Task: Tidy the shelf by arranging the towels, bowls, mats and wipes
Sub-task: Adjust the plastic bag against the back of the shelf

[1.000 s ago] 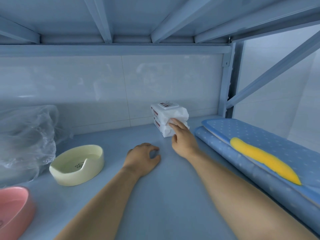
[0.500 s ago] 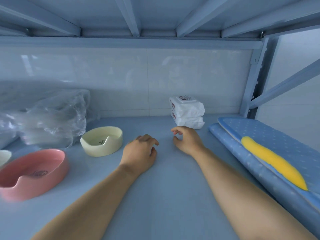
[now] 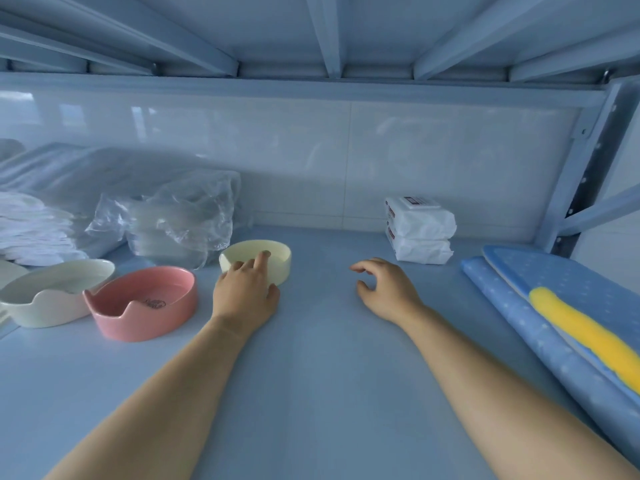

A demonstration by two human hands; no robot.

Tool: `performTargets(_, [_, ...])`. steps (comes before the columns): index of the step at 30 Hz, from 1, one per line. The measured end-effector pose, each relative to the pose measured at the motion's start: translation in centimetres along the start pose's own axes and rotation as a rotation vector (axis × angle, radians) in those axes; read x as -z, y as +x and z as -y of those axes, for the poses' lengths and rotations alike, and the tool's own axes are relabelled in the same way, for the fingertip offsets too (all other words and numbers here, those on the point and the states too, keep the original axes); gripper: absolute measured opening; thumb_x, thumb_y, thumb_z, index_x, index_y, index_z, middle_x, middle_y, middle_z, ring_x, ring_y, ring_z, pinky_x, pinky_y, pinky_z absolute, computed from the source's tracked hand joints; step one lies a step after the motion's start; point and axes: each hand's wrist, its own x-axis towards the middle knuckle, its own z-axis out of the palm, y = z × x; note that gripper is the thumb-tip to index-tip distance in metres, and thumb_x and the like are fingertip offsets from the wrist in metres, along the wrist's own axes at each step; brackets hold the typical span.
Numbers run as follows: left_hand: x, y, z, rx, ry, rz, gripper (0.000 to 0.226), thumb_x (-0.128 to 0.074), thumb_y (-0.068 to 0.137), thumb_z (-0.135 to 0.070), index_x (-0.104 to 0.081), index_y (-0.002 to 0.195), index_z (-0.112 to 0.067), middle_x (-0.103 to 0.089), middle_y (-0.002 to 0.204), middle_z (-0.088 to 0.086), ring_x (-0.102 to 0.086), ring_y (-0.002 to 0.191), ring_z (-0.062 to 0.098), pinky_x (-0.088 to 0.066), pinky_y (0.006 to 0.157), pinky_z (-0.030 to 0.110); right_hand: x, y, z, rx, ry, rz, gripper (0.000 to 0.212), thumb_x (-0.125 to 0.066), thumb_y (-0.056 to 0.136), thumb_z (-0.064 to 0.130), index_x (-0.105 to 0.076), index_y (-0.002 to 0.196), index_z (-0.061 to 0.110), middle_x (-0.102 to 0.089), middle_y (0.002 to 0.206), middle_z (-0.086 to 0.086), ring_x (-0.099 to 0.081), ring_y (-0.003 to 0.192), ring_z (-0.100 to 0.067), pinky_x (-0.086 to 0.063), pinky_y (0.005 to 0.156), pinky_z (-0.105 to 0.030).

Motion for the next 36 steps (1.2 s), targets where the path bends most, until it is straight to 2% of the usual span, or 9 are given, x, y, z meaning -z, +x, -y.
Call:
performTargets(3, [0.2,-0.1,-0.2,-0.001,0.06,0.004,0.052,-0.051,0.082,-0.03,-0.036,0.13,-0.017,-0.062,0.115,0.003,-0.054,0.106,0.027,-0.036,0.089,0.037,0.0,0.1,0.3,-0.004,-0.004,-0.011,0.032,-0.056,0.084,0.011,-0.063,0.114,0.017,-0.061,0.113,0.002,-0.056,0.108,-0.015,-0.044,0.093,-0.028])
performTargets(10, [2.4,-1.4,0.7,-0.093,0.142,0.109,0.05,-0.047,0.084,-0.033,-0.032,0.13,-0.019,-0.061,0.115,-0.003,-0.054,0.11,0.023,-0.022,0.107,0.053,-1.8,1.3,4.8,0.033,0.013,0.047,0.032,-0.056,0.086,0.011,-0.062,0.116,0.018,-0.061,0.115,0.002,-0.055,0.107,-0.013,-0.035,0.083,-0.017])
performTargets(17, [4.9,-3.1,2.2,-0.253,0.061,0.12,0.044,-0.044,0.087,-0.035,-0.037,0.128,-0.021,-0.064,0.11,-0.002,-0.058,0.103,0.024,-0.031,0.1,0.039,-4.0,2.7,10.4,0.051,0.077,-0.001,0.029,-0.058,0.085,0.013,-0.064,0.113,0.019,-0.063,0.11,0.002,-0.056,0.1,-0.014,-0.043,0.084,-0.025])
performTargets(20, [6.2,-2.2,3.6,-0.303,-0.037,0.047,0.044,-0.046,0.086,-0.038,-0.041,0.129,-0.026,-0.059,0.118,-0.005,-0.055,0.106,0.022,-0.039,0.09,0.033,-4.2,3.1,11.6,0.047,0.089,-0.008,0.029,-0.058,0.084,0.013,-0.064,0.112,0.021,-0.063,0.109,0.006,-0.057,0.1,-0.013,-0.046,0.083,-0.026])
performTargets(23, [8.4,-0.1,5.5,-0.29,-0.11,-0.003,0.043,-0.05,0.086,-0.038,-0.045,0.127,-0.028,-0.058,0.118,-0.005,-0.054,0.108,0.021,-0.04,0.081,0.031,-4.4,3.8,13.2,0.034,0.115,-0.05,0.028,-0.058,0.084,0.011,-0.065,0.108,0.023,-0.063,0.105,0.007,-0.057,0.096,-0.012,-0.047,0.082,-0.026])
performTargets(27, [10.5,3.8,10.1,-0.23,-0.121,-0.074,0.042,-0.054,0.083,-0.032,-0.05,0.125,-0.026,-0.058,0.12,-0.001,-0.053,0.11,0.024,-0.043,0.084,0.034,-5.2,5.3,16.0,0.058,0.127,-0.092,0.024,-0.06,0.085,0.014,-0.066,0.108,0.02,-0.064,0.106,0.005,-0.055,0.093,-0.01,-0.048,0.083,-0.027])
performTargets(31, [10.9,7.0,14.8,-0.229,-0.058,-0.13,0.045,-0.058,0.082,-0.029,-0.051,0.126,-0.025,-0.048,0.131,0.001,-0.045,0.119,0.025,-0.04,0.091,0.038,-6.6,7.4,18.9,0.114,0.078,-0.103,0.023,-0.062,0.085,0.016,-0.066,0.108,0.016,-0.065,0.108,0.0,-0.057,0.096,-0.013,-0.043,0.083,-0.023])
performTargets(36, [9.4,8.7,17.8,-0.25,-0.013,-0.057,0.049,-0.061,0.082,-0.036,-0.049,0.128,-0.024,-0.045,0.132,0.0,-0.044,0.121,0.026,-0.037,0.095,0.04,-8.7,10.1,22.3,0.208,-0.003,-0.099,0.031,-0.063,0.083,0.017,-0.063,0.114,0.014,-0.06,0.118,-0.003,-0.057,0.107,-0.019,-0.044,0.091,-0.031])
